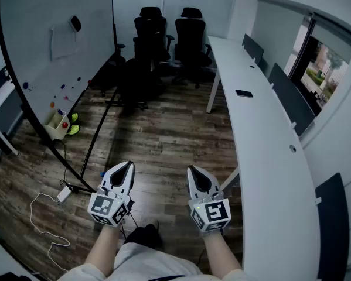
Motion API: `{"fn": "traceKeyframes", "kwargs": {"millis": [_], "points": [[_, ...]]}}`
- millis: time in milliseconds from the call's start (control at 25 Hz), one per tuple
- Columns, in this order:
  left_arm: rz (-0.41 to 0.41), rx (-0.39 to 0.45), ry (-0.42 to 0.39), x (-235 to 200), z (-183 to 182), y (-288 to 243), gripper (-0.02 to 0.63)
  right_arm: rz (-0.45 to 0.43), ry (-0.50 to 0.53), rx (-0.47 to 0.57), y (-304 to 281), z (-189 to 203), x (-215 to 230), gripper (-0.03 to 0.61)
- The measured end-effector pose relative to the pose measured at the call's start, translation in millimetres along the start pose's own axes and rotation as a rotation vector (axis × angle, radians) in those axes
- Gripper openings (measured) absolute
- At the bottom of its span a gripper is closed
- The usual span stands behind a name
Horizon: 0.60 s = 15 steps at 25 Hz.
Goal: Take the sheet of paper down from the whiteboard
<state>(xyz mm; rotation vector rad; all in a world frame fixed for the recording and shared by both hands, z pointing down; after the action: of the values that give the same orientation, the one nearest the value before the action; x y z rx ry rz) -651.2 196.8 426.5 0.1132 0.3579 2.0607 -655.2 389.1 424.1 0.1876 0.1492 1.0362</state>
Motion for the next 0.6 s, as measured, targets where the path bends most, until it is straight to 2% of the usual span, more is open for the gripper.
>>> {"fn": "traceKeyframes", "kwargs": {"millis": [320, 600], "points": [[-0.030, -0.022, 0.031, -55, 30, -44, 0.014, 0.014, -0.021, -0.035, -60, 32, 18, 0.017], [-0.033, -0.036, 0.039, -123, 47, -98, 0.014, -0.001, -0.031, -0.058, -149, 59, 29, 0.017]]}}
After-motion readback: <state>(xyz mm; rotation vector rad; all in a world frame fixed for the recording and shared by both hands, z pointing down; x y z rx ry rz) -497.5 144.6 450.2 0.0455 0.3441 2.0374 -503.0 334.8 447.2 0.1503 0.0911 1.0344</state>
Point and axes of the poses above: the fingertips, and each gripper's own axes: y backward along the fingers, x to its right, z out of its underside, the point moved 2 cm from there along y, backward along the fingers, and after that the axes turned 12 degrees about x, right-handed, at the moved point
